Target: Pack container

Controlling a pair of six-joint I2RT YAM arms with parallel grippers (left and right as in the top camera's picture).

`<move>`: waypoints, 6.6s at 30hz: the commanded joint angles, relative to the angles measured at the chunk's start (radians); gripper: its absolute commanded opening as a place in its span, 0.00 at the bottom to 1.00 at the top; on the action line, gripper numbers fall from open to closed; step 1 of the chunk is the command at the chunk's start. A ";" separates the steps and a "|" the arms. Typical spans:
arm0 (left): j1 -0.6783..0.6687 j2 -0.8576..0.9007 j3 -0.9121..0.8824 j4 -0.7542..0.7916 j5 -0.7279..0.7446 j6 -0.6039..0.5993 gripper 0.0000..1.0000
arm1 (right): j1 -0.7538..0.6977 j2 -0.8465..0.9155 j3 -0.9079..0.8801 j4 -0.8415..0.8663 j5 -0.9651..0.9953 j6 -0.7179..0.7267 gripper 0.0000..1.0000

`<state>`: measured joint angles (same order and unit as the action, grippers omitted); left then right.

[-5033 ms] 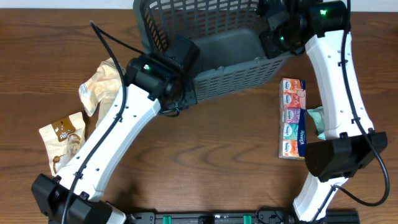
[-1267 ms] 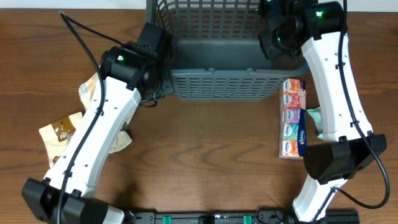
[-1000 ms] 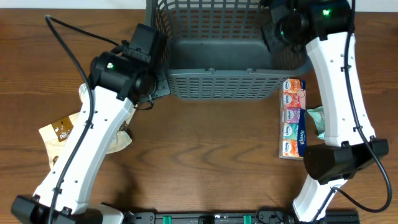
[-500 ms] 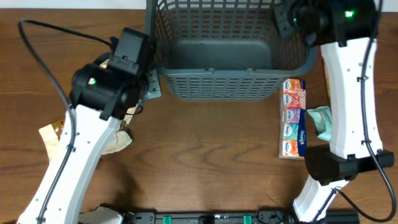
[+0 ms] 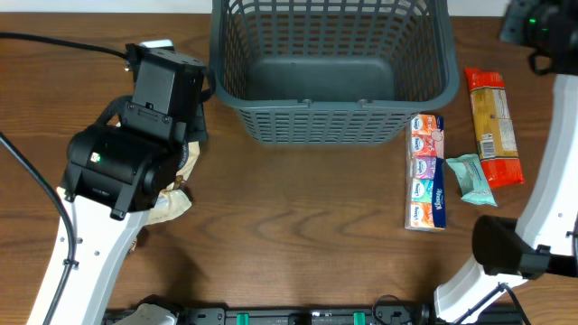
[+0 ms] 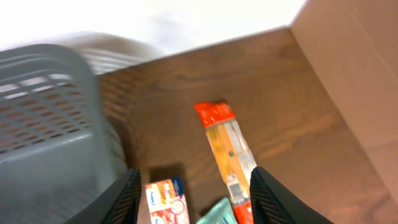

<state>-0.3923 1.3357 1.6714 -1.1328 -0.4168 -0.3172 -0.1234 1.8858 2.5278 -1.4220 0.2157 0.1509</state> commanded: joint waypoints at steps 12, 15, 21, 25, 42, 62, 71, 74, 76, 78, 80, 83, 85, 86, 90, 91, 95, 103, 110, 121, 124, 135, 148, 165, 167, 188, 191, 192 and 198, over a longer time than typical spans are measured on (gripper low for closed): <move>0.018 0.010 0.002 -0.002 -0.044 0.017 0.57 | -0.063 0.098 -0.181 0.043 -0.116 0.011 0.16; 0.018 0.010 0.002 -0.002 -0.044 0.017 0.57 | -0.063 0.132 -0.185 0.054 -0.116 -0.019 0.14; 0.018 0.010 0.002 -0.002 -0.040 0.002 0.57 | -0.063 0.189 -0.185 0.079 -0.120 -0.060 0.12; 0.018 0.010 0.002 -0.006 -0.040 0.002 0.57 | -0.063 0.212 -0.186 0.096 -0.154 -0.089 0.12; 0.018 0.010 0.002 -0.013 -0.040 -0.002 0.57 | -0.052 0.238 -0.186 0.163 -0.341 -0.193 0.13; 0.018 0.010 0.002 -0.014 -0.040 -0.002 0.57 | -0.003 0.242 -0.187 0.174 -0.453 -0.261 0.13; 0.018 0.010 0.002 -0.014 -0.040 -0.002 0.57 | 0.007 0.242 -0.187 0.174 -0.493 -0.296 0.13; 0.018 0.010 0.002 -0.014 -0.040 -0.002 0.57 | 0.013 0.242 -0.187 0.174 -0.528 -0.325 0.13; 0.018 0.010 0.002 -0.014 -0.040 -0.002 0.57 | 0.016 0.242 -0.187 0.176 -0.528 -0.325 0.13; 0.018 0.010 0.002 -0.014 -0.040 -0.002 0.57 | 0.021 0.242 -0.187 0.176 -0.528 -0.325 0.13; 0.018 0.010 0.002 -0.014 -0.040 -0.002 0.57 | 0.026 0.242 -0.187 0.177 -0.530 -0.333 0.13; 0.018 0.010 0.002 -0.014 -0.040 -0.002 0.57 | 0.035 0.242 -0.187 0.177 -0.534 -0.348 0.13; 0.018 0.010 0.002 -0.014 -0.040 -0.002 0.57 | 0.041 0.242 -0.187 0.177 -0.534 -0.348 0.13; 0.018 0.010 0.002 -0.014 -0.040 -0.002 0.57 | 0.043 0.242 -0.187 0.177 -0.534 -0.348 0.13; 0.018 0.010 0.002 -0.017 -0.040 -0.002 0.57 | 0.048 0.242 -0.187 0.178 -0.534 -0.351 0.13; 0.018 0.010 0.002 -0.017 -0.040 -0.002 0.57 | 0.049 0.242 -0.187 0.177 -0.534 -0.351 0.13; 0.018 0.010 0.002 -0.018 -0.040 -0.002 0.57 | 0.049 0.242 -0.187 0.177 -0.539 -0.351 0.13; 0.018 0.010 0.002 -0.018 -0.040 -0.002 0.57 | 0.056 0.242 -0.187 0.177 -0.523 -0.362 0.22; 0.051 0.010 0.002 -0.042 -0.040 -0.037 0.67 | 0.021 0.238 -0.187 0.164 -0.293 -0.251 0.47; 0.209 0.010 0.002 -0.134 0.098 -0.150 0.73 | -0.122 0.224 -0.187 0.062 -0.211 -0.099 0.55; 0.255 0.010 0.002 -0.198 0.103 -0.267 0.78 | -0.167 0.226 -0.187 -0.008 -0.203 -0.050 0.55; 0.428 0.011 0.001 -0.281 0.256 -0.305 0.86 | -0.210 0.230 -0.297 -0.109 -0.085 -0.039 0.82; 0.437 0.012 -0.053 -0.303 0.279 -0.252 0.87 | -0.325 0.232 -0.602 0.147 -0.108 -0.256 0.86; 0.437 0.012 -0.053 -0.271 0.279 -0.253 0.87 | -0.347 0.415 -0.608 0.304 -0.209 -0.461 0.89; 0.437 0.012 -0.053 -0.263 0.279 -0.253 0.87 | -0.345 0.449 -0.608 0.306 -0.209 -0.454 0.89; 0.437 0.012 -0.053 -0.227 0.279 -0.253 0.87 | -0.322 0.496 -0.587 0.322 -0.411 -0.406 0.01; 0.437 0.012 -0.053 -0.227 0.279 -0.252 0.87 | -0.319 0.452 -0.519 0.293 -0.470 -0.397 0.01; 0.437 0.012 -0.053 -0.227 0.279 -0.253 0.87 | -0.317 0.435 -0.486 0.281 -0.470 -0.387 0.01; 0.437 0.012 -0.053 -0.233 0.279 -0.248 0.87 | -0.297 0.272 -0.223 0.203 -0.446 -0.363 0.01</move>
<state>0.0395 1.3407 1.6260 -1.3617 -0.1368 -0.5758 -0.4400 2.3394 2.1471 -1.2255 -0.1722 -0.2413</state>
